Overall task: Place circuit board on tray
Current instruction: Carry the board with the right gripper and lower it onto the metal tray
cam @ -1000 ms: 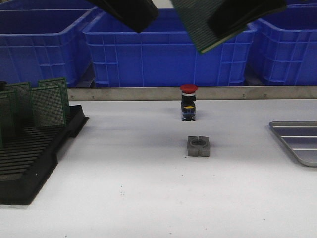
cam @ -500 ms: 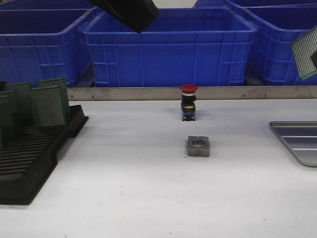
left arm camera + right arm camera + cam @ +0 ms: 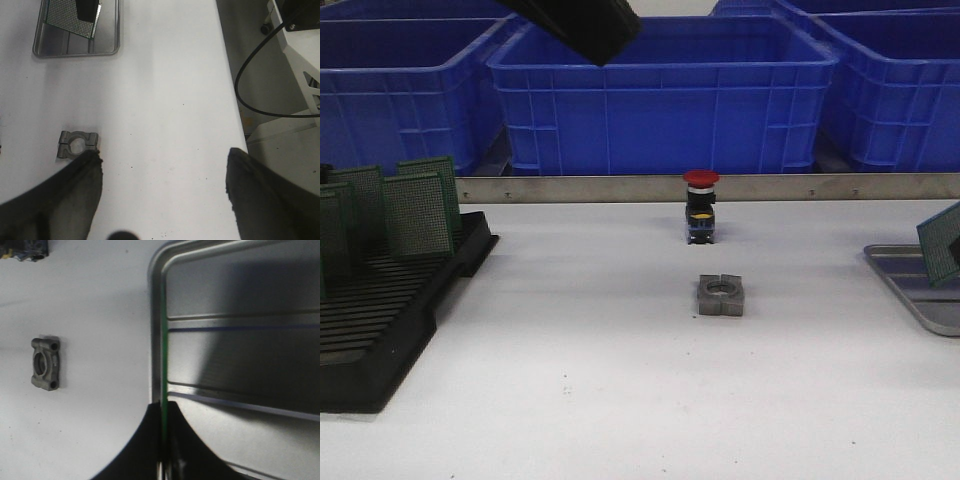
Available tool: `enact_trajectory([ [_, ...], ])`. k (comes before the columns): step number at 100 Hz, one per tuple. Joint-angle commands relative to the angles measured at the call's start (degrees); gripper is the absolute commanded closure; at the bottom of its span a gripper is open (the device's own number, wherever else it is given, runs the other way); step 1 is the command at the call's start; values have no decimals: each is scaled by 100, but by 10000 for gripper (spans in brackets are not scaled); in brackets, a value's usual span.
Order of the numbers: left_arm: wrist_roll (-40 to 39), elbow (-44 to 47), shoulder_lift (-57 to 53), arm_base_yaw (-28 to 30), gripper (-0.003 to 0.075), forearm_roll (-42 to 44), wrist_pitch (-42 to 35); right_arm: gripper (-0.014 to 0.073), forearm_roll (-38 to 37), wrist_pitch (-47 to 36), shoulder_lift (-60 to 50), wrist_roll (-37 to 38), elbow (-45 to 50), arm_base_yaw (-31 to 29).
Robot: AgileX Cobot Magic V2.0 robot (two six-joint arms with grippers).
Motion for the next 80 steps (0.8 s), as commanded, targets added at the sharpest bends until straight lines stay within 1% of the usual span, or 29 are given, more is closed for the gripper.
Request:
enact_trajectory([
  [1,-53,-154,-265,-47,229,-379,213,657,241,34,-164,-27,-162,-30],
  [10,-53,-154,-265,-47,229,-379,213,630,241,-66,-134,-24,-162,-30],
  [26,-53,-154,-265,-47,229,-379,213,489,241,-71,-134,-24,-162,-30],
  [40,-53,-154,-265,-47,229,-379,213,316,241,-66,-134,-24,-162,-30],
  [52,-53,-154,-265,-47,229,-379,213,140,241,-97,-134,-24,-162,-30],
  [59,-53,-154,-265,-47,229,-379,213,69,241,-96,-134,-24,-162,-30],
  [66,-53,-154,-265,-47,229,-379,213,41,235,-116,-152,-30,-167,-30],
  [80,-53,-154,-265,-47,229,-379,213,41,132,-256,-260,-30,-168,-30],
])
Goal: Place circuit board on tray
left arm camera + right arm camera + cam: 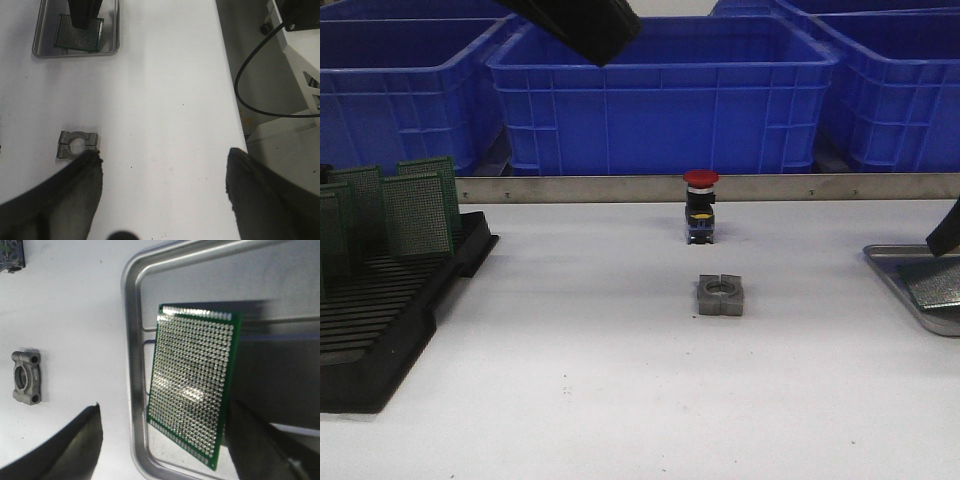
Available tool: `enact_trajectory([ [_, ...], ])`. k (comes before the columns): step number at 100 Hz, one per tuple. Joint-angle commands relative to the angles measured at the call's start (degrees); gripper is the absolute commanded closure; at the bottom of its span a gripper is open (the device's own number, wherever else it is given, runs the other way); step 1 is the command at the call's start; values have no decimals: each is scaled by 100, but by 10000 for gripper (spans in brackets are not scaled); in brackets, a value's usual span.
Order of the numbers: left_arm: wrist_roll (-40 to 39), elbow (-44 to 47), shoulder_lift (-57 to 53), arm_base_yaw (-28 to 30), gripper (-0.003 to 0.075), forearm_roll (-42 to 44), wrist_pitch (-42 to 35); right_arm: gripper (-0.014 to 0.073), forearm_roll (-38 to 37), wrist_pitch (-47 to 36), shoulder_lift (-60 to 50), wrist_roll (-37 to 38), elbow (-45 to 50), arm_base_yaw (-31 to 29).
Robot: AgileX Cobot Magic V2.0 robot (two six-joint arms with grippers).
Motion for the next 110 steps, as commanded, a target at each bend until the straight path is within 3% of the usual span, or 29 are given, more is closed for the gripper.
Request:
enact_trajectory([
  [1,-53,-154,-265,-47,229,-379,213,41,97,25,-376,-44,-156,-30],
  [36,-53,-154,-265,-47,229,-363,213,41,40,-158,-733,-39,-156,-30],
  [50,-53,-217,-265,62,229,50,209,41,40,-134,-738,-39,-156,-30],
  [72,-53,-490,-265,702,229,1334,-44,41,40,-96,-738,-39,-156,-30],
  [91,-53,-514,-218,1399,229,2020,-887,41,40,-90,-738,-39,-156,-30],
  [110,-53,-514,81,1836,229,2689,-1009,41,45,-88,-738,-39,-156,-30],
])
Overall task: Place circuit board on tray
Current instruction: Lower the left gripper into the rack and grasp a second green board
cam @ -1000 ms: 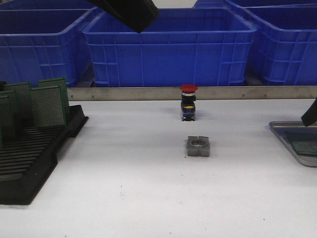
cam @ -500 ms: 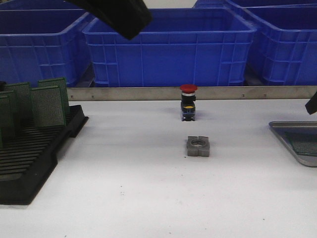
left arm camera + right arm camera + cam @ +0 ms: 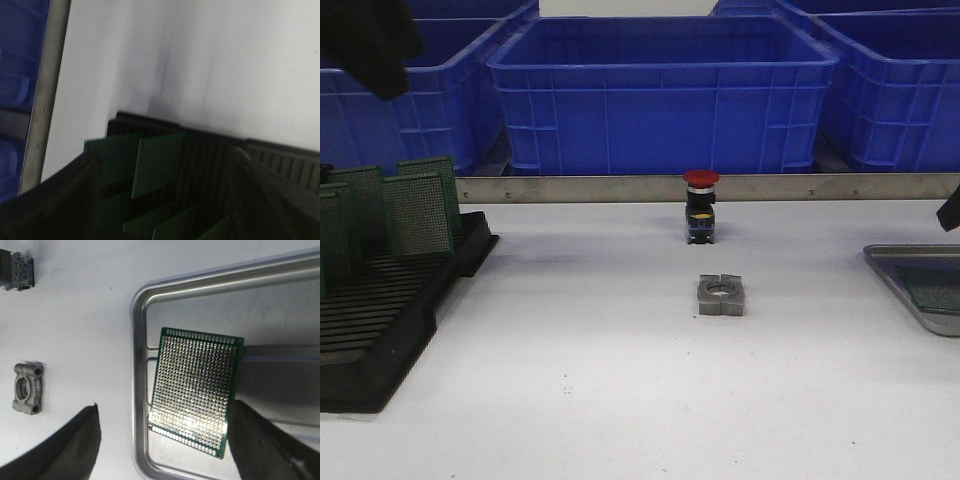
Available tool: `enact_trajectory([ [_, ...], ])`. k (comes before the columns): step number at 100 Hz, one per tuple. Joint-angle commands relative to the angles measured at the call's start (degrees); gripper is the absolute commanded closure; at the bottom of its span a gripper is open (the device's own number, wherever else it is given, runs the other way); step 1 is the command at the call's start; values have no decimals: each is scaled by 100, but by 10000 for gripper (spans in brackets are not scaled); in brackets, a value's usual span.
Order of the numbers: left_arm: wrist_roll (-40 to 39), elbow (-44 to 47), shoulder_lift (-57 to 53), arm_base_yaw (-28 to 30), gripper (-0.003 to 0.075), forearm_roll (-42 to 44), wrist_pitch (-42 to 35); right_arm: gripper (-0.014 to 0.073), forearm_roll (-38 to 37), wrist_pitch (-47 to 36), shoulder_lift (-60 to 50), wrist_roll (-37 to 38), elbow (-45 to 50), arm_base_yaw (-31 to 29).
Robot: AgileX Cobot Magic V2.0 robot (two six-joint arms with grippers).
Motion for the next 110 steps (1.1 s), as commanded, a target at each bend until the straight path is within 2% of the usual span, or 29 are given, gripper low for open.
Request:
enact_trajectory([
  [1,-53,-170,-60,140,229,91,-210,41,165,156,-323,-39,-156,-30],
  [55,-53,-170,955,310,229,268,-673,41,165,203,-323,-39,-156,-30],
  [110,-53,-170,1360,310,240,268,-771,41,165,235,-323,-39,-156,-30],
])
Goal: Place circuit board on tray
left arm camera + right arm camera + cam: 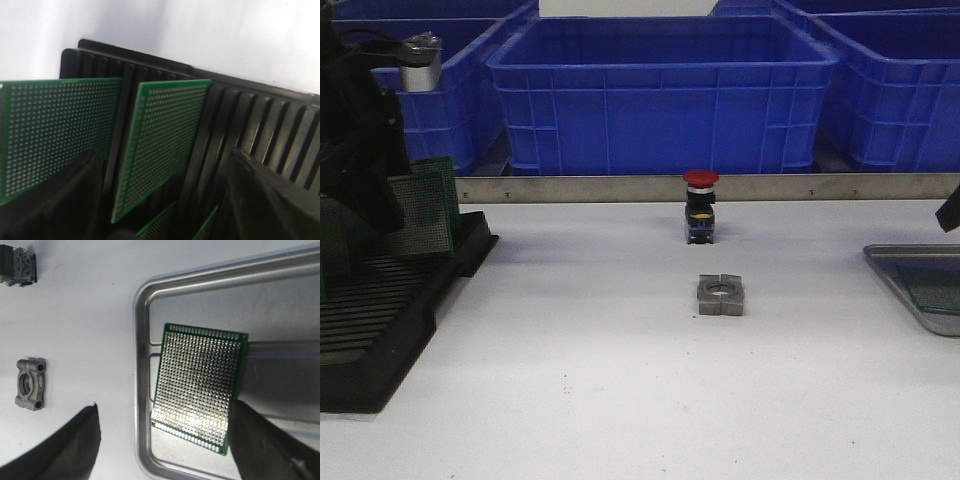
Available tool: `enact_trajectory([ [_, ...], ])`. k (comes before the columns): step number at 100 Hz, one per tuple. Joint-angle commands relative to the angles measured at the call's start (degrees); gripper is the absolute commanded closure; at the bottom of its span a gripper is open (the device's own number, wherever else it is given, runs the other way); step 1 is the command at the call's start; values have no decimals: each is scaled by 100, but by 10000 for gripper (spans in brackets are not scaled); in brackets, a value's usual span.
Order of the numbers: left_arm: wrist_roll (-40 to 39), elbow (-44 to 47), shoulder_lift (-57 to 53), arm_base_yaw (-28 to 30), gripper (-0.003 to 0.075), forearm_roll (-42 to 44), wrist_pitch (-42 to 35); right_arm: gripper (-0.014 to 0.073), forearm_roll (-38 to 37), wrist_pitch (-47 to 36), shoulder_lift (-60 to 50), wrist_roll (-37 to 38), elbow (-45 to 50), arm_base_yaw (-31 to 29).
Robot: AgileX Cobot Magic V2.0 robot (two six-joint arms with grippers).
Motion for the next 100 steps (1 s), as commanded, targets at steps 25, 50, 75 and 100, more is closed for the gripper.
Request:
enact_trajectory([
  [25,-53,-170,-273,7,632,-120,-98,41,178,162,-323,-39,-156,-30],
  [50,-53,-232,-284,7,738,-145,117,41,178,162,-323,-39,-156,-30],
  [75,-53,-818,-473,7,738,-515,971,41,178,170,-323,-39,-156,-30],
  [100,-78,-1346,-913,-5,738,-1466,1721,41,178,180,-323,-39,-156,-30],
])
